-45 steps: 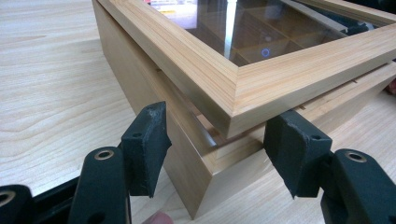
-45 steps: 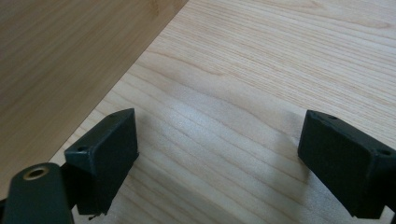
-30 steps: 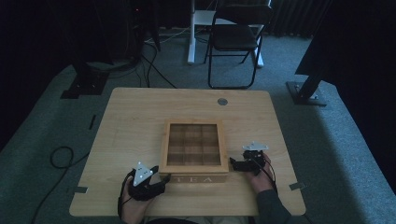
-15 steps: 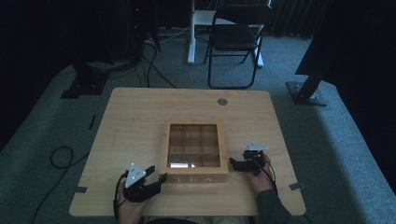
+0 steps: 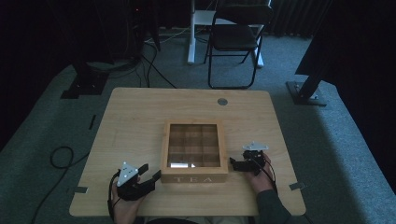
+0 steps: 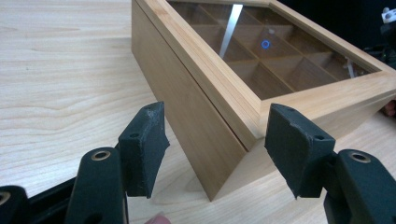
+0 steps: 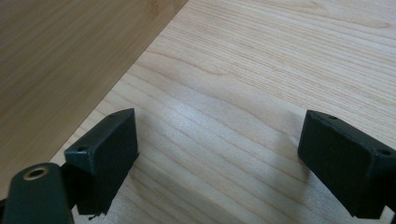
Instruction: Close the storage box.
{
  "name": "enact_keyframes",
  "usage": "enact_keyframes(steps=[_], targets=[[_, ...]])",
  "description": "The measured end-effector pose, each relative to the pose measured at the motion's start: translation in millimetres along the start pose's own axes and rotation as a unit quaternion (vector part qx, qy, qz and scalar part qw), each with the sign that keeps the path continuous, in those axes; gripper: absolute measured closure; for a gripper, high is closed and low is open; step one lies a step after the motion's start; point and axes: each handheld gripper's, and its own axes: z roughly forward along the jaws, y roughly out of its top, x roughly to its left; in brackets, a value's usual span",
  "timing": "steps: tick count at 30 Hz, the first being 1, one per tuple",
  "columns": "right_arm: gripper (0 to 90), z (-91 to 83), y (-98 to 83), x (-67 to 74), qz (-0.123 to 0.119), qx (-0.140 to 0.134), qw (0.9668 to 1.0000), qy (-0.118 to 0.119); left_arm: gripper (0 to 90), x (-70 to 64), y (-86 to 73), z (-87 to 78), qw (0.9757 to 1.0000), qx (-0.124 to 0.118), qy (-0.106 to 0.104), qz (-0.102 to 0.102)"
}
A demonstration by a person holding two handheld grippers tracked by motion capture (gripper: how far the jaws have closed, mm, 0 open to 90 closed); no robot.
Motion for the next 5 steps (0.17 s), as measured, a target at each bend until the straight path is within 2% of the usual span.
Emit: enact_keyframes(steps=[5], targets=[[11.6, 0.0, 0.0, 0.0, 0.000, 0.000, 1.0000, 0.000, 38.6, 2.4, 1.1, -1.1, 1.0000, -0.006, 0.006, -0.004]])
